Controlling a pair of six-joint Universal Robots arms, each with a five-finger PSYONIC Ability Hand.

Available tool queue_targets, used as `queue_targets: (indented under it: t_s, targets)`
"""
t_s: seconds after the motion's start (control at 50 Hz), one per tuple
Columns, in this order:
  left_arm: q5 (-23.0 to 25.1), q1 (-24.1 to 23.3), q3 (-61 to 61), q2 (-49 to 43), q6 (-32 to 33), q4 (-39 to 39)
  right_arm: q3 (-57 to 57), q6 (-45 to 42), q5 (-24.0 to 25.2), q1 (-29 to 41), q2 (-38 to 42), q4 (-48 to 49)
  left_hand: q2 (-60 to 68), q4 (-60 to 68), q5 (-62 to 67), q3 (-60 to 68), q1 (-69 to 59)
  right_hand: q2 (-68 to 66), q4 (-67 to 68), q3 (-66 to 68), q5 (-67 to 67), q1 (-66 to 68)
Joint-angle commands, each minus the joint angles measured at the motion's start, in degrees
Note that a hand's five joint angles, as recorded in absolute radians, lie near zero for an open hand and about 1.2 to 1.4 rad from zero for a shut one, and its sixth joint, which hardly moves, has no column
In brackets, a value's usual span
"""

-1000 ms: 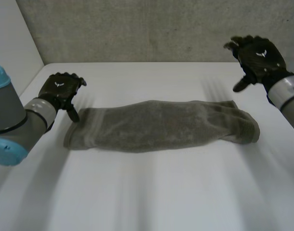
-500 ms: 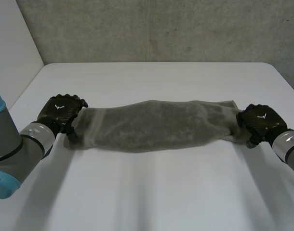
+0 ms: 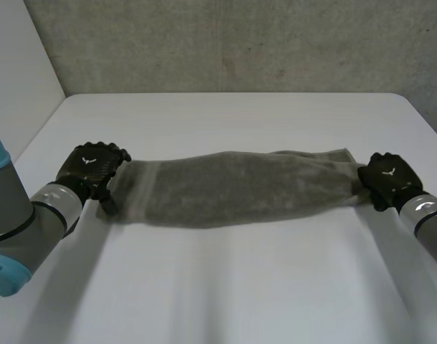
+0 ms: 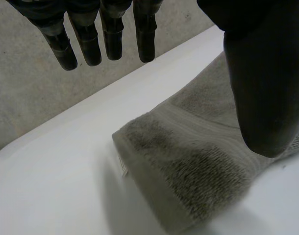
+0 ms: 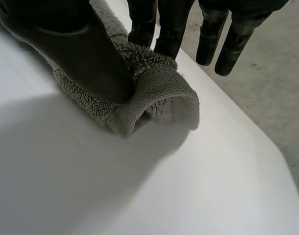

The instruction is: Fold the towel.

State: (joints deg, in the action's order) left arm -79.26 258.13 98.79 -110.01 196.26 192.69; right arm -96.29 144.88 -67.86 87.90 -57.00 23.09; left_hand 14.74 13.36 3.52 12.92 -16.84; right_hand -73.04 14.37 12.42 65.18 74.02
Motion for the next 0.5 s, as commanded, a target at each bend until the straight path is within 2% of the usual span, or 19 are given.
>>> queue_targets:
  t_s: [0.02, 0.08, 0.1, 0.14, 0.2, 0.34, 0.5]
  targets:
    - [0.1, 0.0, 0.8, -0.4, 0.0, 0.1, 0.9, -3.0, 1.8, -7.8, -2.9, 0.5, -3.5, -3.4, -2.3, -2.9, 5.6, -7.0, -4.4, -2.4, 4.8, 6.0]
    - [0.1, -0.1, 1.0, -0.4, 0.0, 0.1, 1.2, -6.5, 4.6, -11.6, -2.9, 0.0, -3.5, -3.4, -2.3, -2.9, 5.6, -7.0, -4.4, -2.4, 4.8, 6.0]
    - [0.1, -0.1, 1.0, -0.4, 0.0, 0.1, 1.2, -6.5, 4.6, -11.6, -2.9, 0.0, -3.5, -3.4, -2.3, -2.9, 5.6, -7.0, -4.4, -2.4, 4.8, 6.0]
    - [0.1, -0.2, 1.0, -0.4, 0.0, 0.1, 0.1, -8.2, 8.6, -12.2, -3.5, -0.5, -3.5, -3.4, -2.3, -2.9, 5.6, -7.0, -4.4, -2.4, 4.8, 6.0]
    - [0.1, -0.2, 1.0, -0.4, 0.0, 0.1, -0.5, -7.5, 9.8, -11.7, -3.6, -0.5, -3.5, -3.4, -2.3, -2.9, 5.6, -7.0, -4.4, -2.4, 4.8, 6.0]
    - [0.1, -0.9, 1.0, -0.6, 0.0, 0.1, -1.4, -7.2, 9.8, -11.2, -4.3, -1.3, -3.0, -3.4, -1.8, -2.9, 5.1, -7.0, -4.4, -2.4, 4.8, 6.0]
    - [0.2, -6.2, -0.1, -1.9, 0.3, 0.1, -1.8, -6.6, 10.2, -11.0, -5.5, -5.0, 1.7, -3.4, 2.9, -2.9, 0.4, -7.0, -4.4, -2.4, 4.8, 6.0]
